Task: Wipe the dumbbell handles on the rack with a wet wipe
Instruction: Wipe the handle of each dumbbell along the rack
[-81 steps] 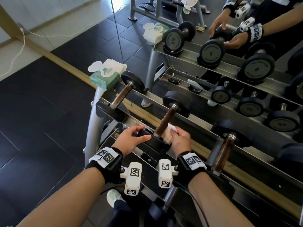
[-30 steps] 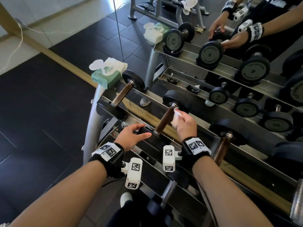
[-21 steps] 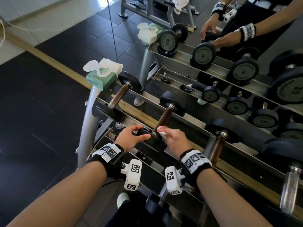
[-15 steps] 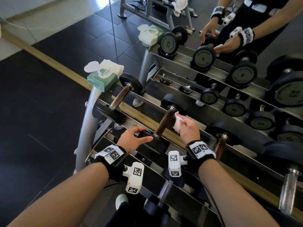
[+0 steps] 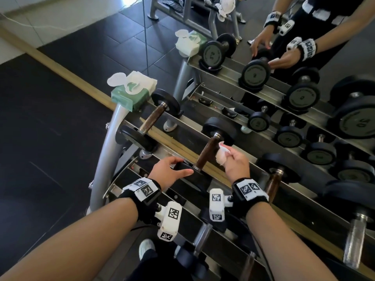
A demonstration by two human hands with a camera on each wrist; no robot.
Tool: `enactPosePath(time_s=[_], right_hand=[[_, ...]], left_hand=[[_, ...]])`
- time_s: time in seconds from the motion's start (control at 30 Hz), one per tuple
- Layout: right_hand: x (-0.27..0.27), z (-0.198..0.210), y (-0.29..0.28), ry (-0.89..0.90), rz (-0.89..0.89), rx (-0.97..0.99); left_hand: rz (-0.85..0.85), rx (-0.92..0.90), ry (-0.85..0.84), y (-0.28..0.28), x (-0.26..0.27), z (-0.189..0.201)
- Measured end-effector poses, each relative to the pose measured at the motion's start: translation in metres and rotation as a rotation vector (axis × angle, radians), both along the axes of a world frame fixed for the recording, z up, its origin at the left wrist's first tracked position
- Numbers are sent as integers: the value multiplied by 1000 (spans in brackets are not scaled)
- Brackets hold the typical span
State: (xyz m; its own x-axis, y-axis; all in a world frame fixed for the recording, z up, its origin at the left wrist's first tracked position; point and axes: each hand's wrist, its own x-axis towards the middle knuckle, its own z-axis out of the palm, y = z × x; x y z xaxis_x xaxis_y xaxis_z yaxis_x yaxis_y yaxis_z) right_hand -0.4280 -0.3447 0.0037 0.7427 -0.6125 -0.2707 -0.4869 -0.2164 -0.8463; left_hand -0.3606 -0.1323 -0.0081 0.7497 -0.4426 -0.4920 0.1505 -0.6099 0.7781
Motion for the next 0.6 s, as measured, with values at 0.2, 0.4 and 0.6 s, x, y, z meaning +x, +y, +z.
enactPosePath(time_s=[0.2, 0.4, 0.6], right_hand=[[-3, -13, 39, 44, 37, 15], [-21, -5, 27, 72, 260, 117], [-24, 14, -5, 42, 354, 192]], left_hand=[[-25, 33, -19, 0, 4, -1], [-35, 58, 4, -4, 7, 3], [-39, 148, -44, -11, -1, 14]])
